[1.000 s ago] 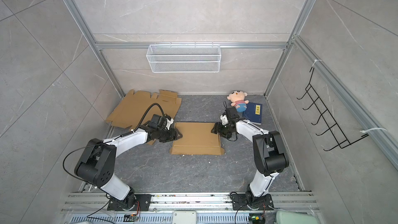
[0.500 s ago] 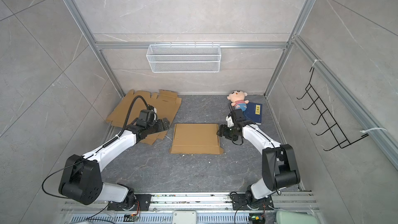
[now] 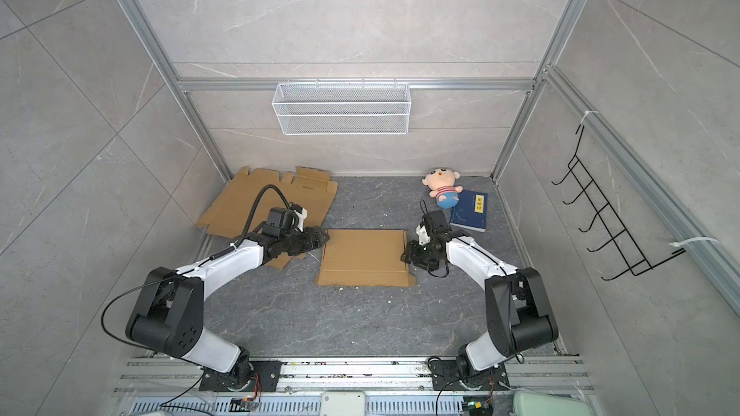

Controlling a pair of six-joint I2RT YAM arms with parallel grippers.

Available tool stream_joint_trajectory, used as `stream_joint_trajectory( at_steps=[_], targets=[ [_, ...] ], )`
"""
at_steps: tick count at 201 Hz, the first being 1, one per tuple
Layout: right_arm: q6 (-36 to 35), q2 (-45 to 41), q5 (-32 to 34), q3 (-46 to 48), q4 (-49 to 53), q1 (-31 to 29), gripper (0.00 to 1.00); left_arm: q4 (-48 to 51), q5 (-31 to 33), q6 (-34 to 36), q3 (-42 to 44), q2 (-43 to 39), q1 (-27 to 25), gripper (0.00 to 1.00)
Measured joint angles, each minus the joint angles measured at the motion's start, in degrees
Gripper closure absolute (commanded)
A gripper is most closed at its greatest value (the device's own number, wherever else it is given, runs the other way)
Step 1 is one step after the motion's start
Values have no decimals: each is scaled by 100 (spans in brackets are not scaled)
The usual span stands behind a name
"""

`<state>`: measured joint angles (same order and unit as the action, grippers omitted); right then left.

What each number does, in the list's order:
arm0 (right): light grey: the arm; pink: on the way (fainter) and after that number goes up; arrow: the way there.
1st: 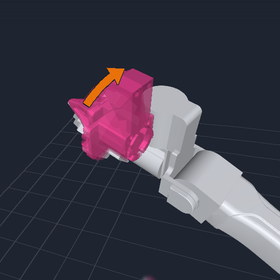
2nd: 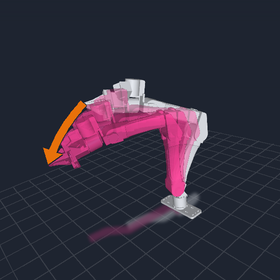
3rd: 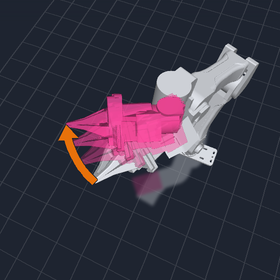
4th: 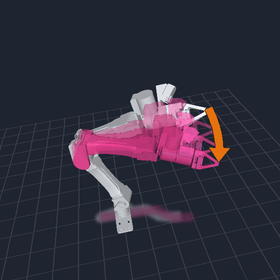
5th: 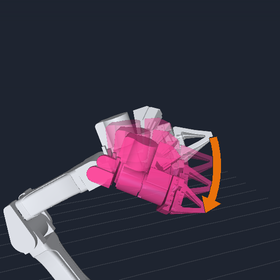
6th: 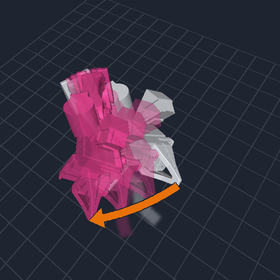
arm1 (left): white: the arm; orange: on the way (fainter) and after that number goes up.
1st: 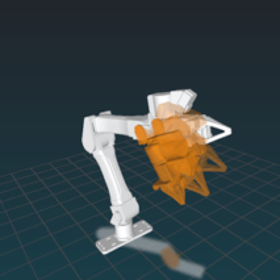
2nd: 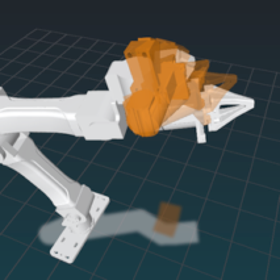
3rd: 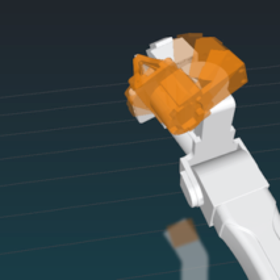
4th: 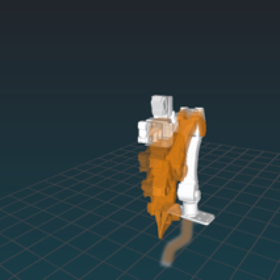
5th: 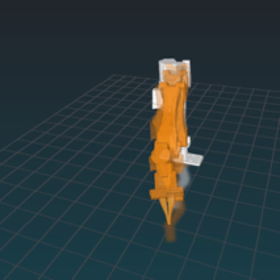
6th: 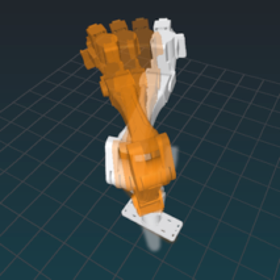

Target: Fold the paper box

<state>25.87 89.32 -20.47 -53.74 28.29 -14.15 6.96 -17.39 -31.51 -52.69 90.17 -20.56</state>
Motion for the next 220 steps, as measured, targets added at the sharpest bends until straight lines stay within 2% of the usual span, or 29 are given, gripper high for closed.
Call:
stream_joint_trajectory(
  at_steps=[23,44,60,84,98,140,160,179,190,220],
  targets=[
    [9,181,-33,0,-116,-46,58,-39,-70,48,59,365,-44,43],
    [-35,260,-33,-11,-136,-63,60,-142,-201,70,120,584,-46,46],
    [-35,251,-26,-15,-133,-72,53,-212,-247,94,127,577,-46,46],
    [-17,85,131,-15,42,-85,45,-199,-240,149,129,564,-44,38],
    [52,-190,264,-13,284,-133,41,-142,-240,190,129,535,-46,33],
    [269,-1062,426,179,605,-407,26,-111,-275,251,153,501,0,27],
    [249,-979,424,256,531,-426,21,-197,-450,155,188,501,50,23],
    [166,-520,238,240,249,-393,19,-367,-702,0,199,505,81,17],
    [151,-186,66,232,28,-372,18,-461,-807,-61,201,525,83,18],
    [162,332,-588,234,-481,-120,16,-629,-955,-118,192,826,92,33]
  ],
)
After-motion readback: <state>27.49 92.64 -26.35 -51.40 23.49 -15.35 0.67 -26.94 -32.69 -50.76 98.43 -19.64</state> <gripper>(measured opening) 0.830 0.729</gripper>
